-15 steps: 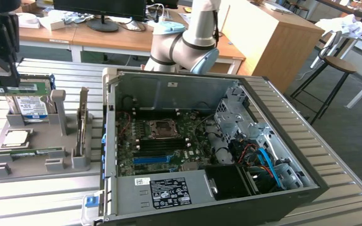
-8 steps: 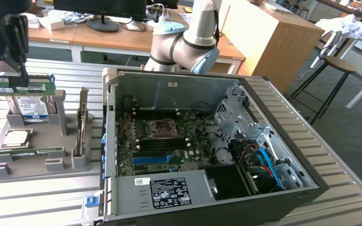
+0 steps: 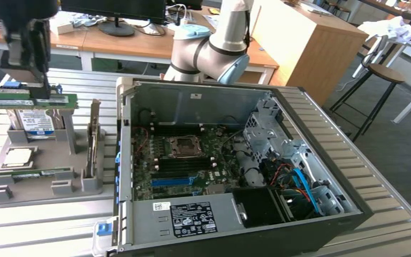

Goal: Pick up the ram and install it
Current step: 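Pick up the ram and move it above insertion slot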

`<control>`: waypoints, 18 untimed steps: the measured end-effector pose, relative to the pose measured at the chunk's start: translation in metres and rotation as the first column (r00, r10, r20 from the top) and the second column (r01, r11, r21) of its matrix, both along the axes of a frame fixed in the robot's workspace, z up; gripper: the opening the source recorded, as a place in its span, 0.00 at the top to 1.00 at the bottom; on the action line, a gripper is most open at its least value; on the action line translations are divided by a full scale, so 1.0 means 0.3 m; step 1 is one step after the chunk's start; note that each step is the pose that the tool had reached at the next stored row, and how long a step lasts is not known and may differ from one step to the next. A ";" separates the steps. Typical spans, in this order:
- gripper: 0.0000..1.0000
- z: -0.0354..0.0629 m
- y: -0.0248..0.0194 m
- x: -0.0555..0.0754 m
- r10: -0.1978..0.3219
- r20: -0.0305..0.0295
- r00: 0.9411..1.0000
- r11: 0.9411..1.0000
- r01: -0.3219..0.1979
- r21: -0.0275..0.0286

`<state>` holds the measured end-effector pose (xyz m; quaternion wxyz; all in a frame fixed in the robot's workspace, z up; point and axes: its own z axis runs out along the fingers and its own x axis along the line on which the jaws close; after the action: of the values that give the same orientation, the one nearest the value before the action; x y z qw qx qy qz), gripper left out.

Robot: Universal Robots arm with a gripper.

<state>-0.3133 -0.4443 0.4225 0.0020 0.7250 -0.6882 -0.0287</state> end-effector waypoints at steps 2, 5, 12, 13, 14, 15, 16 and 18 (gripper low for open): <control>0.89 0.000 0.002 0.038 0.000 0.000 1.000 1.000 0.000 0.000; 0.89 0.000 0.004 0.131 0.000 0.000 1.000 1.000 0.000 0.000; 0.89 0.000 0.005 0.199 0.000 0.000 1.000 1.000 0.000 0.000; 0.89 0.000 0.005 0.207 0.000 0.000 1.000 1.000 0.000 0.000; 0.89 0.000 0.005 0.216 0.000 0.000 1.000 1.000 0.000 0.000; 0.89 0.000 0.005 0.224 0.000 0.000 1.000 1.000 0.000 0.000; 0.89 0.000 0.006 0.233 0.000 0.000 1.000 1.000 0.000 0.000; 0.89 0.000 0.006 0.250 0.000 0.000 1.000 1.000 0.000 0.000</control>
<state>-0.2384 -0.4426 0.4225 0.0020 0.7250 -0.6882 -0.0287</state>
